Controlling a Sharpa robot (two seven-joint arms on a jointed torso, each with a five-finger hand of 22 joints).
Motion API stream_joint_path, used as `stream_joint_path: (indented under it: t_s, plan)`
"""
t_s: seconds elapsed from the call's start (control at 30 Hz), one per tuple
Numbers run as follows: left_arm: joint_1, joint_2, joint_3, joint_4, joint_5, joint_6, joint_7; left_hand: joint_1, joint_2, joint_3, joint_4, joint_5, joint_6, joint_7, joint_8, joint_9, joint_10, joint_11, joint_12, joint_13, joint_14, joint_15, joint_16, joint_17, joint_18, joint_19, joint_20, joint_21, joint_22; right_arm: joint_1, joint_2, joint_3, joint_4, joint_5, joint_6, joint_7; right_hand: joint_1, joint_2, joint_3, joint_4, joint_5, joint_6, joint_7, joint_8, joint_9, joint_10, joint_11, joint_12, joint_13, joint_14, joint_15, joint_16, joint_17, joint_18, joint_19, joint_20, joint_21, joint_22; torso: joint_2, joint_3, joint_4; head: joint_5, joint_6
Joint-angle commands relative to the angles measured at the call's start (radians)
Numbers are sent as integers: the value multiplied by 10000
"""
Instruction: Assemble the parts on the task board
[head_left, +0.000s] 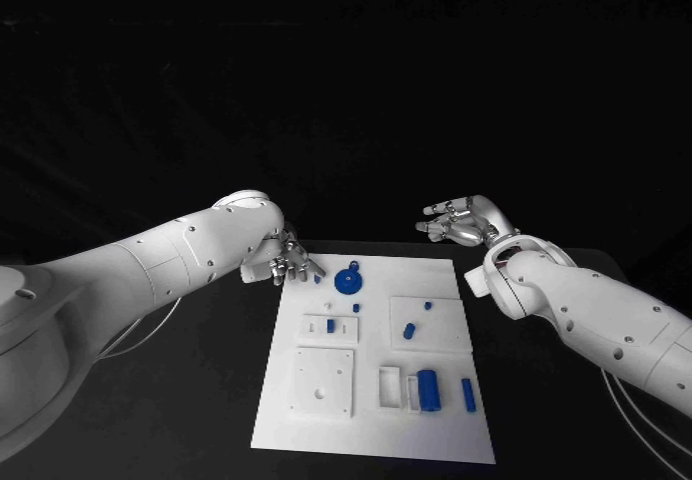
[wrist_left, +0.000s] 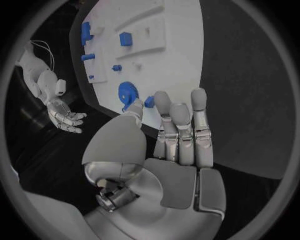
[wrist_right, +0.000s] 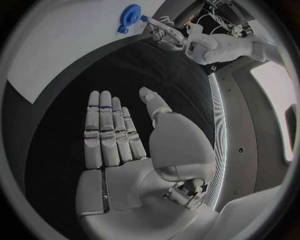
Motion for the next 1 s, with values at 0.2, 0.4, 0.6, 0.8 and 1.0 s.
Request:
stream_joint_path:
  t_s: [0.2,0.4,0.6,0.8,1.0]
  plan:
    - [-65,126,-6,-66,320,196,293,-19,406,-194,-294,111,-41,-11,23,-18,-27,2,61,-15,-62,-10,33,-23,53,3,23,15,177,8,35,11,4,180,-10,167,-23,-37,-21,56,39,-70,49,-44,-3,-202,43,-26,-17,-201,43,-51,-225,-66,-155,77,41,-219,-8,-1,2,-17,-8]
    - [-73,120,-6,-71,376,63,332,-19,605,-347,-443,147,-32,-15,27,-20,-20,-2,72,-13,-63,-13,49,-23,49,5,18,36,181,9,53,12,-7,182,13,148,-4,-28,-21,49,41,-75,54,-46,-3,-236,53,-26,-18,-231,57,-50,-289,-62,-198,92,45,-234,-5,12,-2,-32,10]
    - [-74,112,-6,-73,439,-10,363,22,732,-413,-551,157,-20,-14,23,-27,-12,0,75,-12,-58,-15,61,-22,49,1,17,49,180,10,60,12,-17,182,30,128,9,-29,-23,37,41,-93,60,-46,-4,-273,66,-29,-18,-267,72,-50,-353,-58,-242,110,47,-239,-17,-7,17,-62,-6]
    - [-75,116,-7,-81,516,-112,425,152,1023,-471,-770,177,-7,-10,14,-38,-2,0,88,-4,-49,-19,72,-22,53,-4,16,69,177,10,70,12,-18,182,54,114,20,-21,-18,30,40,-105,64,-46,-4,-296,73,-29,-19,-289,82,-49,-394,-56,-269,120,48,-240,-12,-4,24,-67,-1]
    - [-75,115,-7,-104,618,-263,499,362,1421,-481,-1010,171,-6,-25,3,-49,0,-11,105,7,-46,-26,94,-15,52,-5,9,101,181,10,74,12,-24,182,82,102,20,-21,-18,30,40,-105,64,-46,-4,-296,73,-29,-19,-289,82,-49,-394,-56,-269,120,48,-240,-11,-1,19,-60,-4]
